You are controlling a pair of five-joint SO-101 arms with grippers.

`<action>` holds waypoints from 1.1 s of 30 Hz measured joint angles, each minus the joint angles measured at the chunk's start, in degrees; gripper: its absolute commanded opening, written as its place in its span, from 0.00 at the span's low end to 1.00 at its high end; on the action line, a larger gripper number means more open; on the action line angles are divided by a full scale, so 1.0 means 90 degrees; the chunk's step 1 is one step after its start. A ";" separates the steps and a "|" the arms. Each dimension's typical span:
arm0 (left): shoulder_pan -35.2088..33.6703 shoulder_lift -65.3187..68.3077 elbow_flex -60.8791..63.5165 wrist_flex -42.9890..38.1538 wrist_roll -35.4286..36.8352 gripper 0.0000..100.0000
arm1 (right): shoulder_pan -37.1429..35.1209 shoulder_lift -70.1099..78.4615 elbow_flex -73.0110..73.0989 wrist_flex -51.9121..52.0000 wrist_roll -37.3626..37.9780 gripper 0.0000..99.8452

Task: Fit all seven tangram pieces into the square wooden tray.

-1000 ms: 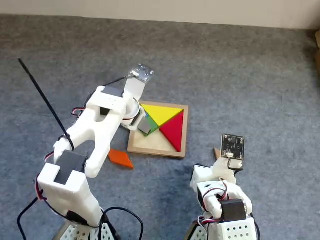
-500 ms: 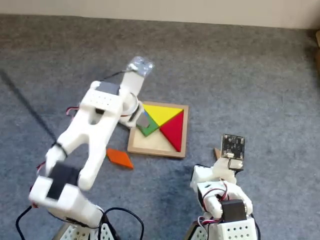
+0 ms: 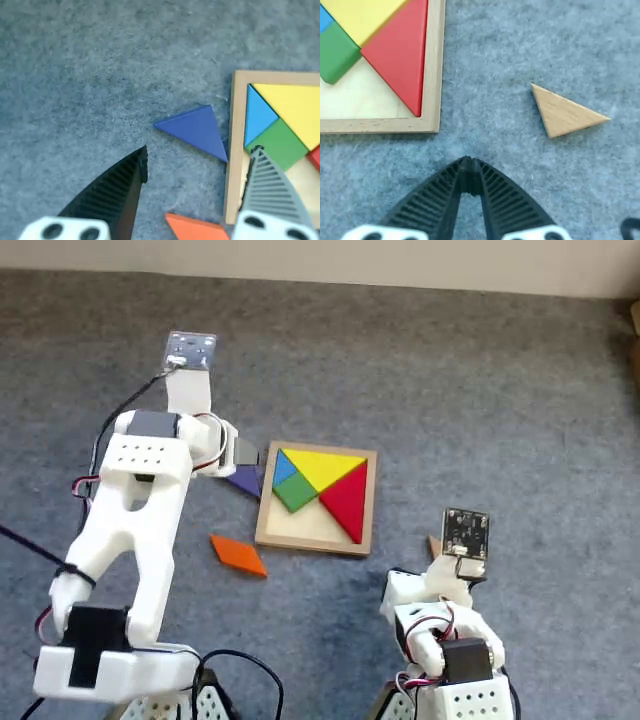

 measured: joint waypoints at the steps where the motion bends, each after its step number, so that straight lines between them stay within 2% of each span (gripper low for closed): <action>1: 0.0000 0.0137 0.0000 -0.0059 0.0186 0.30 | 0.0000 0.0000 0.0000 0.0000 0.0000 0.01; 8: 0.0000 0.1270 -0.0303 -0.0234 0.0947 0.30 | 0.0000 0.0000 0.0000 0.0000 0.0000 0.01; 25: -0.0020 0.3243 -0.1944 0.0195 0.1026 0.30 | 0.0000 0.0000 0.0000 0.0000 0.0000 0.01; 30: -0.0010 0.3819 -0.2667 0.0772 0.1026 0.30 | 0.0000 0.0000 0.0000 0.0000 0.0000 0.01; 33: -0.0010 0.4200 -0.3233 0.1231 0.1026 0.23 | 0.0000 0.0000 0.0000 0.0000 0.0000 0.01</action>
